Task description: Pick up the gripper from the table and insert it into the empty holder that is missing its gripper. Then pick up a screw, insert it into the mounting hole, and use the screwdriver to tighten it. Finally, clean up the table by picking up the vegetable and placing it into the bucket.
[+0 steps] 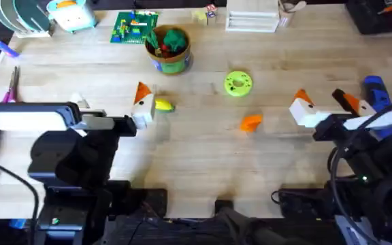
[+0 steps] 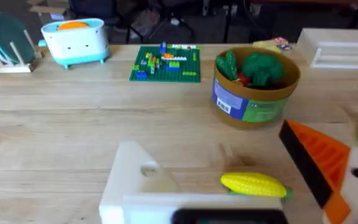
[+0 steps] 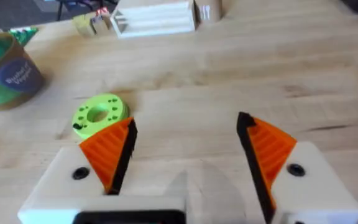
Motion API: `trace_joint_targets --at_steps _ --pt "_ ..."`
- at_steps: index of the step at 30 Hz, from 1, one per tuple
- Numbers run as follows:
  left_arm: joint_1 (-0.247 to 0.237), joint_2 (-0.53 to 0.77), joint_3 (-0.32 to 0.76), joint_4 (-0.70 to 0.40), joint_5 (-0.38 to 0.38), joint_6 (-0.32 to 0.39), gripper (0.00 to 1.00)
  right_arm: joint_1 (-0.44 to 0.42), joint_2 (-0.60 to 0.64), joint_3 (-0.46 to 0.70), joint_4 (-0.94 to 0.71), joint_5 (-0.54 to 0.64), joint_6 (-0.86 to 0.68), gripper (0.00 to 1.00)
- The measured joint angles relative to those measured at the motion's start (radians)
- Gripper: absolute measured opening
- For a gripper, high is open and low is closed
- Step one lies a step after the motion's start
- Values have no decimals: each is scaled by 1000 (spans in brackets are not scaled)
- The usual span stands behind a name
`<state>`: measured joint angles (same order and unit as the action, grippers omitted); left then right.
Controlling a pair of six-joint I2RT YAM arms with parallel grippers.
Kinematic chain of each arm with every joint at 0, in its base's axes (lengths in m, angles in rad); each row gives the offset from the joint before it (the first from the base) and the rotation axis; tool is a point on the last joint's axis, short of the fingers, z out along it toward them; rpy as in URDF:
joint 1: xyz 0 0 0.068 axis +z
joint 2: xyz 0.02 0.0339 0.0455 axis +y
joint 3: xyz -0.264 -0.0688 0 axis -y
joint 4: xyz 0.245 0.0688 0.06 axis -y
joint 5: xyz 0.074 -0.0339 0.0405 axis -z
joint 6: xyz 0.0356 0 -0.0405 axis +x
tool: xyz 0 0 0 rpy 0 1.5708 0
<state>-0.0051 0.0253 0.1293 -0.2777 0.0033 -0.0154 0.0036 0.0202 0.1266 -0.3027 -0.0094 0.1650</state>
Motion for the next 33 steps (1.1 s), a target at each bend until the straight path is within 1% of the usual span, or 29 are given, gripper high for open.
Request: trace_joint_targets --at_steps 3,7,10,14,17,19,22,25,26,28,29,31,32,33 --pt "0 68 147 -133 0 0 993 0 61 98 -147 -7 -5 991" --pt "0 204 367 -299 0 9 993 0 163 285 -277 -8 -17 991" --pt "0 336 526 -446 0 41 993 0 247 434 -379 -9 -21 990" --pt "0 523 718 -628 0 98 993 0 355 593 -484 -11 -24 991" --pt "0 641 836 -723 0 132 993 0 425 691 -543 -11 -33 991" --pt "0 702 899 -757 6 143 993 0 460 738 -553 -12 -37 991" --pt "0 756 941 -784 20 153 993 0 485 773 -552 -14 -39 991" --pt "0 794 943 -797 29 148 992 0 485 775 -557 -14 -39 991" --pt "0 807 943 -797 31 133 993 0 486 775 -559 -14 -39 991" --pt "0 841 943 -798 49 74 993 0 485 775 -560 -14 -39 991" --pt "0 865 943 -803 72 38 993 0 485 775 -560 -14 -39 991" --pt "0 912 943 -812 124 -12 994 0 485 775 -560 -14 -39 991" --pt "0 940 943 -816 150 -35 979 0 485 775 -560 -14 -39 990" --pt "0 978 943 -821 181 -61 917 0 486 775 -560 -14 -39 990"
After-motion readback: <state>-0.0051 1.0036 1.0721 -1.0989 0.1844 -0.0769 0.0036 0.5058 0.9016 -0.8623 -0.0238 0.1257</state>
